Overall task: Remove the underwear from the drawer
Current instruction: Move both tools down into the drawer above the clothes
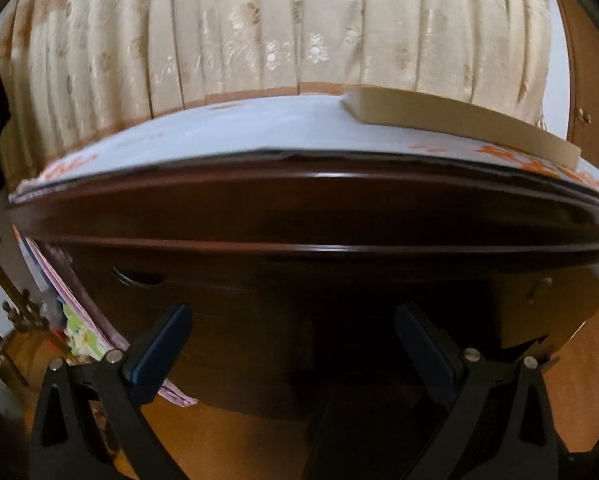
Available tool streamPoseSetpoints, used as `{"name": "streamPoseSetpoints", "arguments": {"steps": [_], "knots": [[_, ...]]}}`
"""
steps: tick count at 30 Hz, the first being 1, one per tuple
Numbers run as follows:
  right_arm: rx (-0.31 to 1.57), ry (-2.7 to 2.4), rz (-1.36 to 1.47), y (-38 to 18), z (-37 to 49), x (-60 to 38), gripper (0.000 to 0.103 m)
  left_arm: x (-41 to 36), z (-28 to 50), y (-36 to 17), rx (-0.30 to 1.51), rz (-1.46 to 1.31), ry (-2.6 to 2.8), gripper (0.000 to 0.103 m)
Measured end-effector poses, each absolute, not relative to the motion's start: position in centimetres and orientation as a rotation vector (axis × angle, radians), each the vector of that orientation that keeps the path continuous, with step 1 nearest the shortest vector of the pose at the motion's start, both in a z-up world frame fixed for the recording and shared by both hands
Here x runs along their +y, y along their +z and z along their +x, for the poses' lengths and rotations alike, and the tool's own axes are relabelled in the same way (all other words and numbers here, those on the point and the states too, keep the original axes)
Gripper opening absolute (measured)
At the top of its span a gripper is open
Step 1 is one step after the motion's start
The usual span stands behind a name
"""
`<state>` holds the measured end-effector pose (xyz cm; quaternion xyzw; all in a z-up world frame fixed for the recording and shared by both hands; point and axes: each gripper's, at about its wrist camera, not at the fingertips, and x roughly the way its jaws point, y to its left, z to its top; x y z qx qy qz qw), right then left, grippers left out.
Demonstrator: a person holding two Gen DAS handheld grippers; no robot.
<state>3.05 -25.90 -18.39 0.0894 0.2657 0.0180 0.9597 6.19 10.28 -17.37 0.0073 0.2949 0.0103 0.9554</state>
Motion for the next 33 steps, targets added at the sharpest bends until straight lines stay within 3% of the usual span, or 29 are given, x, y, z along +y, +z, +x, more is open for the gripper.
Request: {"name": "streamPoseSetpoints", "arguments": {"steps": [14, 33], "knots": [[0.536, 0.105, 0.155, -18.4, 6.9, -28.8, 0.102, 9.6, 7.5, -19.1, 0.628, 0.023, -0.017, 0.103], [0.629, 0.264, 0.181, -18.6, 8.2, -28.8, 0.103, 5.0, 6.8, -15.5, 0.562, 0.088, -0.113, 0.103]]}}
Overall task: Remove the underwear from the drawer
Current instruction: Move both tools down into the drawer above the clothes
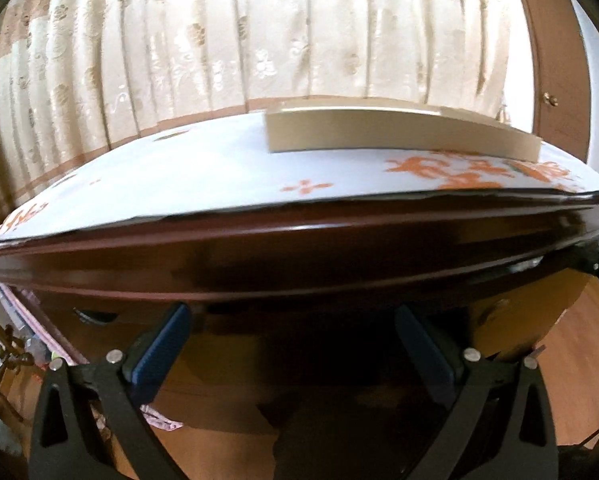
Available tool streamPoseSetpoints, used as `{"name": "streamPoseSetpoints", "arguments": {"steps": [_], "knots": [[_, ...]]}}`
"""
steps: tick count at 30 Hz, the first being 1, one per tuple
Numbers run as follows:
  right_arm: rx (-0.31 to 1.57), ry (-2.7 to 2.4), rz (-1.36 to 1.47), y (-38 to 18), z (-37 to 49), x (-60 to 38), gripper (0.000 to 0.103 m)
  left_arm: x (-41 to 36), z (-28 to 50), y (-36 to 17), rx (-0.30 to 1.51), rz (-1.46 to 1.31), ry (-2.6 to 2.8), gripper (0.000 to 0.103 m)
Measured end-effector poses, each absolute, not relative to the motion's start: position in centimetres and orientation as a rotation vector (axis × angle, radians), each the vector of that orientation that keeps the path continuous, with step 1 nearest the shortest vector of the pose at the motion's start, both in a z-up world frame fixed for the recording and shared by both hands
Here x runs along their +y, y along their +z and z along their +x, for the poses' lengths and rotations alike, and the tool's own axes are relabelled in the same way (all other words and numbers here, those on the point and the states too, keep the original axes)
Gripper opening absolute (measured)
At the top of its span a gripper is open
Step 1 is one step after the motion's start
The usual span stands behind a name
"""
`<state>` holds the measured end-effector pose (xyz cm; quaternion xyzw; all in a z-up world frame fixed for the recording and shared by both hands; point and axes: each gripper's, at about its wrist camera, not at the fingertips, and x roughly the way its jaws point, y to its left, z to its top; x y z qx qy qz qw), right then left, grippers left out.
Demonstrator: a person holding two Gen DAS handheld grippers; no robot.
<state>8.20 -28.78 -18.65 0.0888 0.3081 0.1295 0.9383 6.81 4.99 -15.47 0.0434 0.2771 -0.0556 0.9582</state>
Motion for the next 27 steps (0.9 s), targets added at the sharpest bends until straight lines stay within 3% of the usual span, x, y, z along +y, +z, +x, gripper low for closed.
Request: {"name": "streamPoseSetpoints", "arguments": {"steps": [7, 12, 19, 22, 24, 27], "knots": [[0.658, 0.264, 0.176, -18.4, 6.8, -28.6, 0.103, 4.0, 7.0, -15.5, 0.596, 0.098, -0.119, 0.103], [0.512, 0.125, 0.132, -15.4, 4.7, -27.3, 0.103, 4.0, 7.9, -15.6, 0.633, 0.099, -0.063, 0.103], [0.600, 0.155, 0.099, -15.7, 6.3, -24.6, 0.102, 3.9, 8.3, -15.7, 0.678, 0.068, -0.042, 0.103], [0.633, 0.146, 0.102, -16.3, 6.8, -24.5, 0.088, 4.0, 8.4, -15.7, 0.690, 0.055, -0.047, 0.103], [0.665, 0.136, 0.103, -16.8, 7.0, -24.5, 0.073, 4.1, 8.8, -15.8, 0.713, 0.030, -0.047, 0.103], [0.677, 0.096, 0.046, -17.0, 7.1, -23.8, 0.071, 4.0, 8.9, -15.8, 0.731, 0.035, -0.044, 0.103]]}}
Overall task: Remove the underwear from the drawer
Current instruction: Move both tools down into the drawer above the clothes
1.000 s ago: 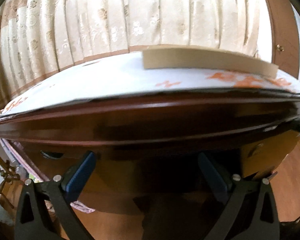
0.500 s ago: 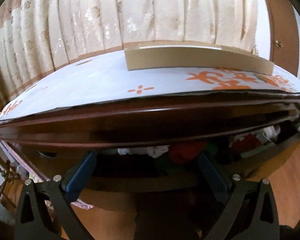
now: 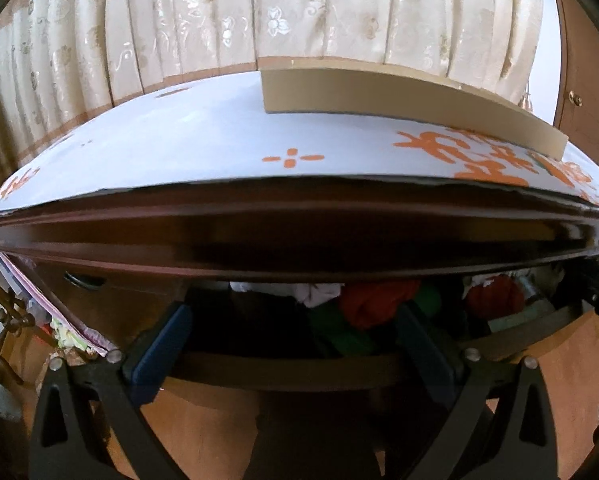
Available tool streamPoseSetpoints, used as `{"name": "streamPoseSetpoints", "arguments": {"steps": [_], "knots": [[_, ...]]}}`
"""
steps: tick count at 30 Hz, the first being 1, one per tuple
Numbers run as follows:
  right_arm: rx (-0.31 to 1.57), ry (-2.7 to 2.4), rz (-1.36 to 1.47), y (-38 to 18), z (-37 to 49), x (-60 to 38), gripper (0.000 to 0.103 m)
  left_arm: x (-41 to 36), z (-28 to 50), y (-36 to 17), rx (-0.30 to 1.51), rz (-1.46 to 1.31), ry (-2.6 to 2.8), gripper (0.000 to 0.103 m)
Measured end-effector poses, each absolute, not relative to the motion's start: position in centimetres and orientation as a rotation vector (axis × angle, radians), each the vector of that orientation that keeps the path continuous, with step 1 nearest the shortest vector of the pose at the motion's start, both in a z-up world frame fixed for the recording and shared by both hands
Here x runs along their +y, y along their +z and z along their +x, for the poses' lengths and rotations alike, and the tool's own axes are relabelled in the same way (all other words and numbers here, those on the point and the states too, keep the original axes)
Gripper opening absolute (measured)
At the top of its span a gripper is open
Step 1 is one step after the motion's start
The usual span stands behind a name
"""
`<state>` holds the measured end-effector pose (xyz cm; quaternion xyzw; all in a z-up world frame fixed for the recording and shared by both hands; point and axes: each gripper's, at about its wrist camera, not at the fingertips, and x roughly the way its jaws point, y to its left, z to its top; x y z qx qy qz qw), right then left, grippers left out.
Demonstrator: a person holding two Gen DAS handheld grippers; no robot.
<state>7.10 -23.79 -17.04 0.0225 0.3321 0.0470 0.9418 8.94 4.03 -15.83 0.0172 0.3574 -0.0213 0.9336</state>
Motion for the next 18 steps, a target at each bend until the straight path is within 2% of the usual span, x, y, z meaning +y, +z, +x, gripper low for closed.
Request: {"name": "streamPoseSetpoints", "arguments": {"steps": [18], "knots": [[0.756, -0.008, 0.037, -16.9, 6.3, -22.8, 0.072, 4.1, 8.5, -16.0, 0.782, 0.040, -0.045, 0.103]]}}
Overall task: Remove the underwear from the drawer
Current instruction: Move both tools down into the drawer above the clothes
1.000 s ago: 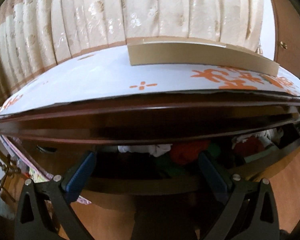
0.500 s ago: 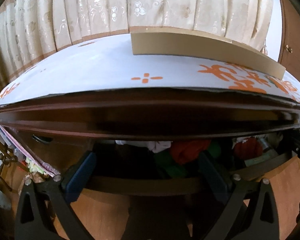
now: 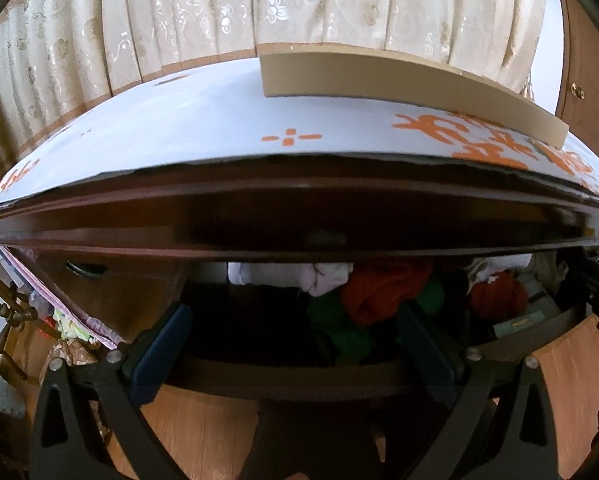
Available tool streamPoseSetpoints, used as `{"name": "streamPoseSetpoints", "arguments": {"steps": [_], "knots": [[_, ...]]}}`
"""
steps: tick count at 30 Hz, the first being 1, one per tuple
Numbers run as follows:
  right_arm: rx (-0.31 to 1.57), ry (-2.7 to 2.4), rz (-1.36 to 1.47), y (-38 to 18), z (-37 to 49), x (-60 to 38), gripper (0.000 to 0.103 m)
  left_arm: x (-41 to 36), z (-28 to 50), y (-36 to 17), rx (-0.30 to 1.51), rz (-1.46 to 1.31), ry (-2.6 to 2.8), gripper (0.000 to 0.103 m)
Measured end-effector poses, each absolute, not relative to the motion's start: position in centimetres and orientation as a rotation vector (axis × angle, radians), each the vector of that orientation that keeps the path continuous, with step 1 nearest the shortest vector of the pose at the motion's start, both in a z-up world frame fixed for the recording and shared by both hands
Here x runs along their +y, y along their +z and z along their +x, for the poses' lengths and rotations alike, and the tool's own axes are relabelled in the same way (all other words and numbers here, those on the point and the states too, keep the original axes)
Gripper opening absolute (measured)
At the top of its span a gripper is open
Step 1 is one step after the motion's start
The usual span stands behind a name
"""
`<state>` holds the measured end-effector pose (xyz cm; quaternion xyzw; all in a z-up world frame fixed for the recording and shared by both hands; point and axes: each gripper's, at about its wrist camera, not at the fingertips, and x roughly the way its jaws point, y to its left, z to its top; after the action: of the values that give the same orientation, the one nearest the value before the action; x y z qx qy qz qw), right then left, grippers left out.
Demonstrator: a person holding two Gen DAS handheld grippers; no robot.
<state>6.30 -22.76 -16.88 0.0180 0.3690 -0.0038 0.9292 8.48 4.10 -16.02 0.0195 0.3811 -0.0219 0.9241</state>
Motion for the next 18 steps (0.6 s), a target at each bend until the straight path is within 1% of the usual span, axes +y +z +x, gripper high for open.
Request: {"name": "streamPoseSetpoints", "arguments": {"steps": [4, 9, 13, 15, 16, 17, 18], "knots": [[0.788, -0.013, 0.044, -16.7, 6.2, -22.7, 0.073, 4.4, 8.1, -16.0, 0.798, 0.037, -0.066, 0.103], [0.801, -0.029, 0.035, -16.9, 5.6, -22.4, 0.078, 4.7, 7.2, -16.0, 0.810, 0.036, -0.088, 0.103], [0.832, -0.025, 0.047, -17.3, 5.4, -22.3, 0.078, 4.8, 7.0, -16.2, 0.863, 0.035, -0.118, 0.103], [0.845, -0.013, 0.057, -17.5, 5.3, -22.2, 0.085, 4.9, 6.8, -16.5, 0.884, 0.034, -0.125, 0.103], [0.851, -0.001, 0.060, -17.6, 5.1, -22.0, 0.087, 4.9, 6.7, -16.7, 0.895, 0.034, -0.128, 0.103], [0.853, 0.001, 0.056, -17.7, 4.9, -21.8, 0.092, 4.8, 6.6, -16.9, 0.901, 0.047, -0.127, 0.103], [0.854, 0.010, 0.053, -17.8, 4.6, -21.5, 0.092, 4.8, 6.5, -17.1, 0.914, 0.041, -0.133, 0.103]]}}
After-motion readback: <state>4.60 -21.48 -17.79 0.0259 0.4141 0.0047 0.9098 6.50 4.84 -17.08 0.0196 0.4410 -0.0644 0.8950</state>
